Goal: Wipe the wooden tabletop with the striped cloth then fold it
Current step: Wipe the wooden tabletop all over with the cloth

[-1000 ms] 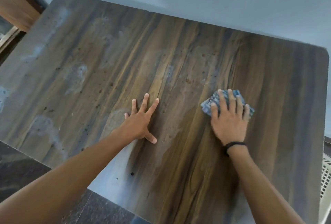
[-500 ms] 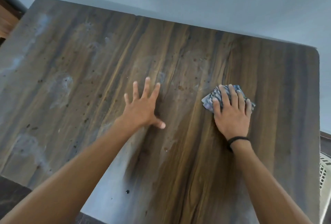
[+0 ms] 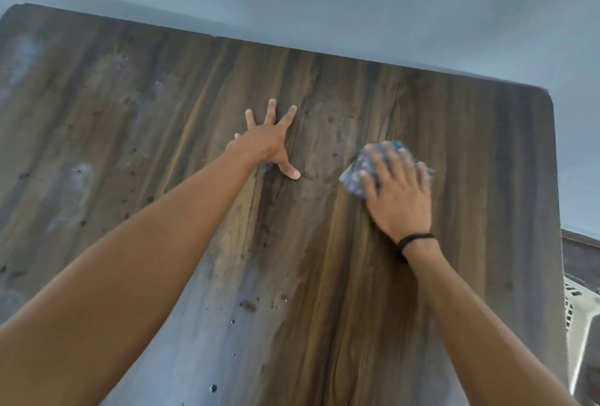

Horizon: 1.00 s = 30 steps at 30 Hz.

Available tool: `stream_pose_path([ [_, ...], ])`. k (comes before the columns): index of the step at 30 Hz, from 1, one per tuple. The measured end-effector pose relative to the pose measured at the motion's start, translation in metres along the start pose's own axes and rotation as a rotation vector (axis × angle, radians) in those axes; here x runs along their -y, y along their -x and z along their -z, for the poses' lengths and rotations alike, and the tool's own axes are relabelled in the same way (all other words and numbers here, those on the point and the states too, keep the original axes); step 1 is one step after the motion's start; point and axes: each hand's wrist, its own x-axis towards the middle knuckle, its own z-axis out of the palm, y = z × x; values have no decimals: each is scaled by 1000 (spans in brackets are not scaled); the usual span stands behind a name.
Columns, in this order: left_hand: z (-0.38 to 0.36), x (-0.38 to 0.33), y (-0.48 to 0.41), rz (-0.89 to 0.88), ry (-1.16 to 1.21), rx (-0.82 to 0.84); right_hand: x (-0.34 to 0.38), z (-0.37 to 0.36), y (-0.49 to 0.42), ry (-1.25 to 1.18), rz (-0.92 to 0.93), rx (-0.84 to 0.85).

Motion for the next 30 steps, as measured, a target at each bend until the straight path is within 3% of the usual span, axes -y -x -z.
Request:
stream_pose_path([
  [2, -1, -1, -1, 0, -6, -2, 10, -3, -4, -5, -150, -15],
  [5, -1, -3, -1, 14, -13, 0, 16, -8, 6, 27, 223, 39],
  [6, -1, -3, -1, 11, -12, -2, 7, -7, -2, 23, 201, 21],
  [9, -1, -2, -1, 10, -4, 0, 8, -3, -26, -21, -141, -18],
  [10, -2, -3, -1, 6, -2, -2, 19, -6, -21, 1, -111, 17],
  [12, -2, -3, -1, 2, -5, -14, 23, -8, -13, 23, 186, 92],
  [13, -2, -2, 0, 1, -7, -24, 12, -6, -21, 13, 243, 88],
  [14, -1, -2, 0, -1, -9, -31, -2, -2, -39, 1, 190, 57],
  [17, -1, -2, 0, -7, 3, -23, -11, 1, -80, -89, -194, 38],
  [18, -1, -2, 0, -10, 3, -24, 1, -3, -77, -66, -156, 43],
  [20, -3, -1, 0, -14, -5, -34, 11, -9, -60, -5, 150, 56],
  [21, -3, -1, 0, -16, -8, -40, 0, -8, -65, -1, 217, 51],
  [25, -2, -1, -1, -13, -3, -36, -22, 4, -120, -108, -260, 40],
  [26, -2, -1, -1, -14, -5, -37, -10, 0, -119, -79, -200, 47],
  [28, -3, -1, -1, -14, -8, -42, 1, -4, -106, -24, 126, 95],
  [29, -2, -1, -1, -14, -10, -42, -8, -4, -112, -28, 195, 117],
  [30, -2, -2, -1, -12, -12, -39, -22, -1, -125, -30, 137, 94],
])
